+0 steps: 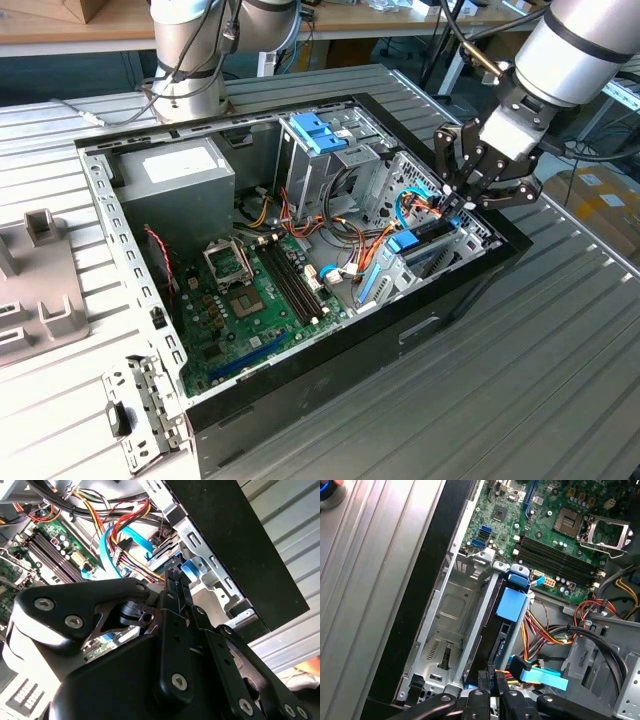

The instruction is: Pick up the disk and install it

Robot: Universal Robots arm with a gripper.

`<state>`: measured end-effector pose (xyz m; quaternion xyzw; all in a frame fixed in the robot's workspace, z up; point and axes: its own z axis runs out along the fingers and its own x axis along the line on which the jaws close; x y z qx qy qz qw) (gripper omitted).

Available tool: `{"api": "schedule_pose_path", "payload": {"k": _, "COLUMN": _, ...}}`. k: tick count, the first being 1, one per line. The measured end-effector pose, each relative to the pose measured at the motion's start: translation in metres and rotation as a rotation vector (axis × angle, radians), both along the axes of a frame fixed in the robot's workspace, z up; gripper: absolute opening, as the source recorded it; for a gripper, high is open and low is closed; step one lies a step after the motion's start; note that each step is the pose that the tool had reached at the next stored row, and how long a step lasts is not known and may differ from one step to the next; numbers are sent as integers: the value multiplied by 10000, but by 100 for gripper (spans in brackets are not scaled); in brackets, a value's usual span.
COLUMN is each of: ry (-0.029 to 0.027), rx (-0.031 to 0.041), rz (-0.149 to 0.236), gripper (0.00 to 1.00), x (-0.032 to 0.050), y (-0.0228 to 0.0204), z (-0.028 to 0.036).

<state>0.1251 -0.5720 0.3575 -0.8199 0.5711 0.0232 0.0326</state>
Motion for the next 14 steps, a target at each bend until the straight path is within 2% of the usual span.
{"api": "schedule_pose_path", "payload": {"k": 14, "ry": 0, "rx": 0, "rz": -1079, "gripper": 17, "x": 0, "y": 0, "z": -2}}
